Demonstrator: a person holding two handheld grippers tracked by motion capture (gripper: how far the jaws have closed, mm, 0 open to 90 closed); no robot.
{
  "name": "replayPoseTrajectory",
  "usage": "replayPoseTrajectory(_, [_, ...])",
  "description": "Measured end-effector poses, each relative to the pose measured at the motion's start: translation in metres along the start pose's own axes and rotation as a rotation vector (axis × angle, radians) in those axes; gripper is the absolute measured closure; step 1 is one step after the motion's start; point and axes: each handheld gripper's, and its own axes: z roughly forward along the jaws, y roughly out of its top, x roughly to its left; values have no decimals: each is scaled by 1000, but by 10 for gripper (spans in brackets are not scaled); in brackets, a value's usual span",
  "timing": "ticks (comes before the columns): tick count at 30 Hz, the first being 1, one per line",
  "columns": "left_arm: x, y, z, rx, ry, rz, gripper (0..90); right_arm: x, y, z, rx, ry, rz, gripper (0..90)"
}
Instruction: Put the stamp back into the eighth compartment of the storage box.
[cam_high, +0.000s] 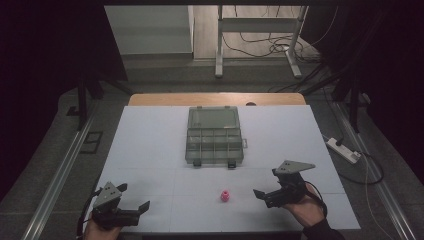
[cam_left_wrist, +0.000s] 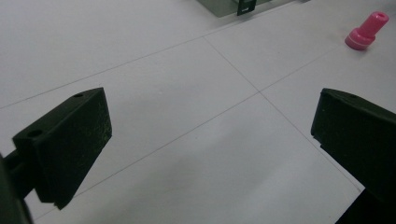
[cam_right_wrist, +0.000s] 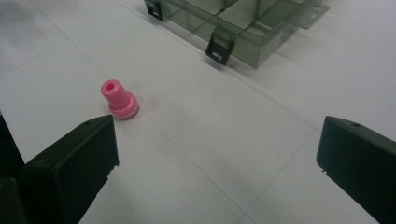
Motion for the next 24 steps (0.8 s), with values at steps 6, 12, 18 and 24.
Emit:
replayPoseTrajectory(6, [2,0,0,-2,-7,-9,0,6,5,13,13,29,-38,0])
replayPoseTrajectory(12, [1,1,1,2,-5,-5,0,11,8,25,37,56,-45,0])
replayPoseTrajectory(18, [1,1,2,3,-7,0,0,15,14,34,45,85,-36,0])
replayPoseTrajectory(24, [1,2,2,3,-9,2,0,18,17,39,55,92,-31,0])
